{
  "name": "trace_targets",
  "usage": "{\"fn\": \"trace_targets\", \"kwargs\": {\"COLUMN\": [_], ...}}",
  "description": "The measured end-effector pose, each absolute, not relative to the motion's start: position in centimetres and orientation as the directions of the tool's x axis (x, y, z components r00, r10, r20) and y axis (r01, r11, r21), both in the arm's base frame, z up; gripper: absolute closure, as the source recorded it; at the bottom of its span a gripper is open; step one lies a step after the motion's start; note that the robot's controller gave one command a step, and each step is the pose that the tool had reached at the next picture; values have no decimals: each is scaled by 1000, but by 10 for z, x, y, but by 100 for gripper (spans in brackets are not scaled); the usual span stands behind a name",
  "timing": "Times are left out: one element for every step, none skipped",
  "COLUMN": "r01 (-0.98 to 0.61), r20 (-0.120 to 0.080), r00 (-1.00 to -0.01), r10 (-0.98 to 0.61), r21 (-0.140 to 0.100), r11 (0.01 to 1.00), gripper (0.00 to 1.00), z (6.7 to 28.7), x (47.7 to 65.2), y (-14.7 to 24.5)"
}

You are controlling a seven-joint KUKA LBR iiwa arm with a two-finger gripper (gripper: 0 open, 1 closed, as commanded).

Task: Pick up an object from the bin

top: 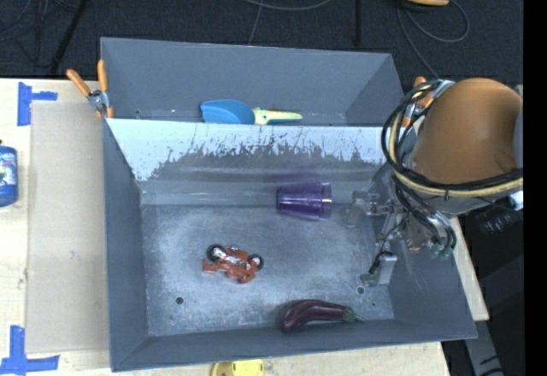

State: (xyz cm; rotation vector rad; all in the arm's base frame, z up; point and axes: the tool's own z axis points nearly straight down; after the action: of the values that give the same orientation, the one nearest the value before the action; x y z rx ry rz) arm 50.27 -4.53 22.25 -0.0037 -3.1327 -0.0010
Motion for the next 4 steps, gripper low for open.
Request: {"fn": "trace_targets", "kwargs": {"r01": [1, -66, 36, 83], "r20": [1, -4, 3, 3], "r00": [-1000, -998, -999, -997], "r10": [1, -66, 36, 83], "r21": [0, -1, 1, 0], "r11": [1000, 998, 999, 997], "gripper": [0, 0, 0, 0], "z": [226, 181, 151, 129], "x": [504, 493, 489, 485], "y": [-45, -21, -15, -13]}}
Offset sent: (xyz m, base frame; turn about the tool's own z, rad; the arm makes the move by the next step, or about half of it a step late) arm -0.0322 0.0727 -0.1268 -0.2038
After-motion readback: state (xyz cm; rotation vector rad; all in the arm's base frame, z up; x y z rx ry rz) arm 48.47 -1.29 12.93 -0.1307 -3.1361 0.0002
